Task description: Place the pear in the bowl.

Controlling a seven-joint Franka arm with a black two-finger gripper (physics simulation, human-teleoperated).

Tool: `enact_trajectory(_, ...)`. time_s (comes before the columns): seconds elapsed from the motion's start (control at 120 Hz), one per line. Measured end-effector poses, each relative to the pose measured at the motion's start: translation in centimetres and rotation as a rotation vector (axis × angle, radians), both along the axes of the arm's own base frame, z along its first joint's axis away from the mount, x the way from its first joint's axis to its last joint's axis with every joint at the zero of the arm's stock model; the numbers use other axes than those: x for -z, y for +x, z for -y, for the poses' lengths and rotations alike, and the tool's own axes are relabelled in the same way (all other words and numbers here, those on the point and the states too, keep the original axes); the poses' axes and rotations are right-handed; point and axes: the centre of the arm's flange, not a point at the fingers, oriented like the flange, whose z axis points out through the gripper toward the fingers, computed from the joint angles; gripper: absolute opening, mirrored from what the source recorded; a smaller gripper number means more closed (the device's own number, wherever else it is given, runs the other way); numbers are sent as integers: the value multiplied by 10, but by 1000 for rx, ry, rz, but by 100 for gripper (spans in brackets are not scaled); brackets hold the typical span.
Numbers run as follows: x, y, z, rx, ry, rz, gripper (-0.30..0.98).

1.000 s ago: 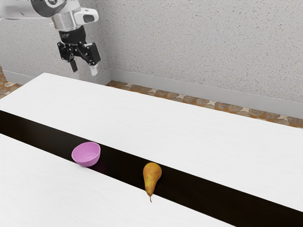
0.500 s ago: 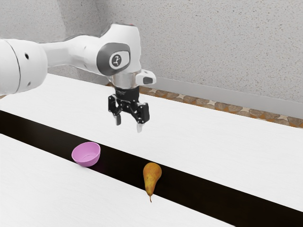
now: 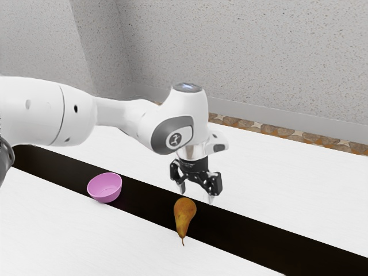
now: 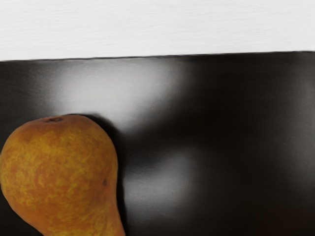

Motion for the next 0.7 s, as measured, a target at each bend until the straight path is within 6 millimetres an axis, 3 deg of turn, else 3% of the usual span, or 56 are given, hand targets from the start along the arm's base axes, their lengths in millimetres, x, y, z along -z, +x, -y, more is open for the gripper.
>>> enact_trajectory(0.242, 46, -3, -5, -56, 25, 66, 67)
enact_trajectory(0.458, 55, -2, -43, -138, 43, 89, 67)
enact_trajectory(0.7, 71, 0, -51, -179, 55, 85, 67)
